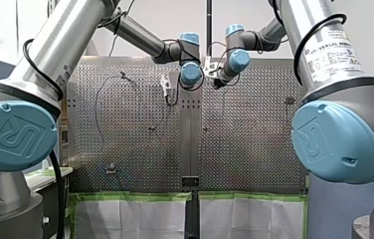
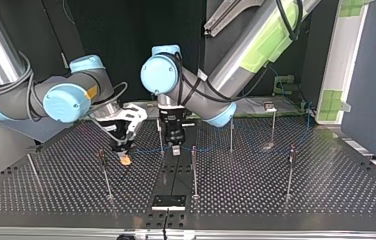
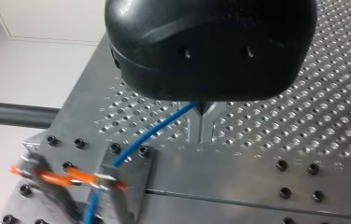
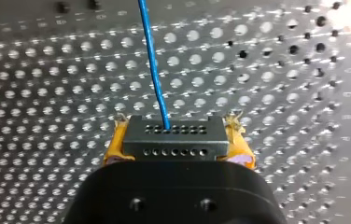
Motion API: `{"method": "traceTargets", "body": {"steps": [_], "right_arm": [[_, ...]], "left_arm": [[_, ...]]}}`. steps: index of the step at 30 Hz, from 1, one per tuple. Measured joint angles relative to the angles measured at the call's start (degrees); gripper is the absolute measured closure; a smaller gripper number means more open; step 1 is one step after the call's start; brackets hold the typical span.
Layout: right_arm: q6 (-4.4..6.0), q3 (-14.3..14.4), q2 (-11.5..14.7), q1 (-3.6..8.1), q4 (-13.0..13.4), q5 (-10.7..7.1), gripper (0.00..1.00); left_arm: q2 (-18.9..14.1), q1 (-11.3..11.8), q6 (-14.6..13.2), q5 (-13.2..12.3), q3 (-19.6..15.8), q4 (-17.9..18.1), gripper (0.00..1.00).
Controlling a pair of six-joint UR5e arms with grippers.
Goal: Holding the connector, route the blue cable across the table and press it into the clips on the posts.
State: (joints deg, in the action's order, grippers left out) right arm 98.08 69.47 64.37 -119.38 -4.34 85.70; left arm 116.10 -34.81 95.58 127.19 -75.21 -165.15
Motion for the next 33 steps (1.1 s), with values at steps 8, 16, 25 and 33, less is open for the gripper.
{"method": "traceTargets", "body": {"steps": [8, 16, 25, 33], "right_arm": [[-0.1, 3.47, 0.06, -0.21, 0.22, 0.04, 1.0], [-0.15, 7.53, 0.06, -0.71, 1.3, 0.58, 1.0], [0.35, 11.86, 0.02, -0.5, 5.2, 1.48, 1.0], [-1.32, 15.52, 0.02, -0.18, 8.82, 1.76, 1.0]], "left_arm": [[0.02, 0.47, -0.06, -1.7, -3.71, 3.72, 0.98], [0.03, 1.06, -0.13, -4.43, -7.99, 7.95, 0.98], [1.43, 2.53, -0.1, -6.13, -12.36, 12.35, 0.98], [5.15, 2.95, -0.07, -6.52, -16.29, 16.21, 0.98]]}}
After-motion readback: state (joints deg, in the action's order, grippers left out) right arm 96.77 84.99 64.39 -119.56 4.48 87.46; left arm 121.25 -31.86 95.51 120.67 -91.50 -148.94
